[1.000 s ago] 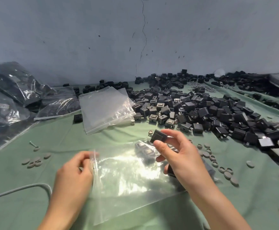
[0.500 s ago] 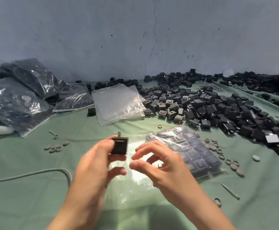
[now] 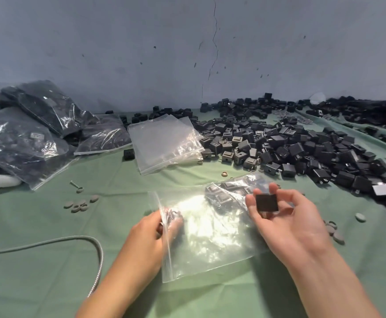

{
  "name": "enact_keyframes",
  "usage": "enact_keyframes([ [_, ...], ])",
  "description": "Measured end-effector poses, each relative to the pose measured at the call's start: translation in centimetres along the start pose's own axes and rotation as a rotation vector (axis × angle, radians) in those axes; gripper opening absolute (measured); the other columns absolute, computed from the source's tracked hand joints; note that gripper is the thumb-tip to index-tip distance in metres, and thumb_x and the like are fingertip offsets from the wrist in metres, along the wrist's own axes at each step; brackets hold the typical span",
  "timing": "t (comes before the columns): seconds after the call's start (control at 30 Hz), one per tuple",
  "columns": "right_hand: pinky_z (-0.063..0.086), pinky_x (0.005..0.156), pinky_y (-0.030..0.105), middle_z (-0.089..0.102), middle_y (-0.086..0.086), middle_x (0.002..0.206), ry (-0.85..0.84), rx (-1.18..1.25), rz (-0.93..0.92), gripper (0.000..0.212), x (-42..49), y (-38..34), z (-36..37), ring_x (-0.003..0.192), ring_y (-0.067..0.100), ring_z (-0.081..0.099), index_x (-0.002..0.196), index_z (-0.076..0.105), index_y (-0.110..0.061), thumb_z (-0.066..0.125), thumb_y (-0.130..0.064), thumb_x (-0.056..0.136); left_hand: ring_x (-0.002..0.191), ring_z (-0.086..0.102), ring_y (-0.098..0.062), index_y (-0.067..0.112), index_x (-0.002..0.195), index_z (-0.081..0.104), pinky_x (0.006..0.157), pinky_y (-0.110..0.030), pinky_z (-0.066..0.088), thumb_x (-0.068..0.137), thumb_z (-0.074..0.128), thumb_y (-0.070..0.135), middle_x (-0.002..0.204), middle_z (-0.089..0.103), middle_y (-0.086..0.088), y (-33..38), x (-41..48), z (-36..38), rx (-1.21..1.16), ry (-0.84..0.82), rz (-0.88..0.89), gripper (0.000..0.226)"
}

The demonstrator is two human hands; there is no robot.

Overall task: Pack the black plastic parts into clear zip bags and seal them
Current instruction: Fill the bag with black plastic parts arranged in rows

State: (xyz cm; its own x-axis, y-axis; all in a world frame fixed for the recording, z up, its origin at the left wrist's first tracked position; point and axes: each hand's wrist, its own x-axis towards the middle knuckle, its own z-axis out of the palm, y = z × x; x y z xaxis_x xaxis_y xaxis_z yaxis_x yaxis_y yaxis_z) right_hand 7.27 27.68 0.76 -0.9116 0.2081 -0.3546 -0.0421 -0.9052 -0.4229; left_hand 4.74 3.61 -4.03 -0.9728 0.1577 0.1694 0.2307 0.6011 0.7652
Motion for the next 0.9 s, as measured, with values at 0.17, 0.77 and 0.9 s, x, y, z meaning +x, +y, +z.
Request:
enact_keyframes([
  [0.17,0.051,0.103,0.040,0.048,0.023,0.130,0.029,-0.028,-0.088,0.024,0.6,-0.2,0.3,0.125,0.034,0.051,0.109,0.057,-0.007,0.049,0.003,0.089,0.106,0.039,-0.003,0.041,0.112,0.058,0.090,-0.025,0.027,0.086,0.021,0.075,0.109,0.049,0.021,0.2,0.9,-0.7,0.311,-0.087,0.074,0.056],
  [0.77,0.059,0.071,0.023,0.051,0.022,0.130,0.081,-0.147,-0.312,0.042,5.5,-3.3,1.7,0.099,0.027,0.070,0.130,0.053,-0.004,0.055,0.008,0.089,0.103,0.042,0.014,0.048,0.099,0.060,0.077,-0.009,0.033,0.088,0.049,0.068,0.093,0.051,0.032,3.8,2.9,5.0,0.275,-0.048,0.365,0.027],
  [0.9,0.061,0.074,0.027,0.052,0.019,0.117,0.137,-0.218,-0.305,0.014,7.1,-4.0,2.3,0.101,0.027,0.065,0.099,0.054,-0.006,0.051,0.004,0.091,0.095,0.050,0.014,0.053,0.111,0.051,0.079,-0.010,0.048,0.091,0.038,0.074,0.105,0.049,0.034,3.4,3.8,5.8,0.190,-0.118,0.301,0.032],
])
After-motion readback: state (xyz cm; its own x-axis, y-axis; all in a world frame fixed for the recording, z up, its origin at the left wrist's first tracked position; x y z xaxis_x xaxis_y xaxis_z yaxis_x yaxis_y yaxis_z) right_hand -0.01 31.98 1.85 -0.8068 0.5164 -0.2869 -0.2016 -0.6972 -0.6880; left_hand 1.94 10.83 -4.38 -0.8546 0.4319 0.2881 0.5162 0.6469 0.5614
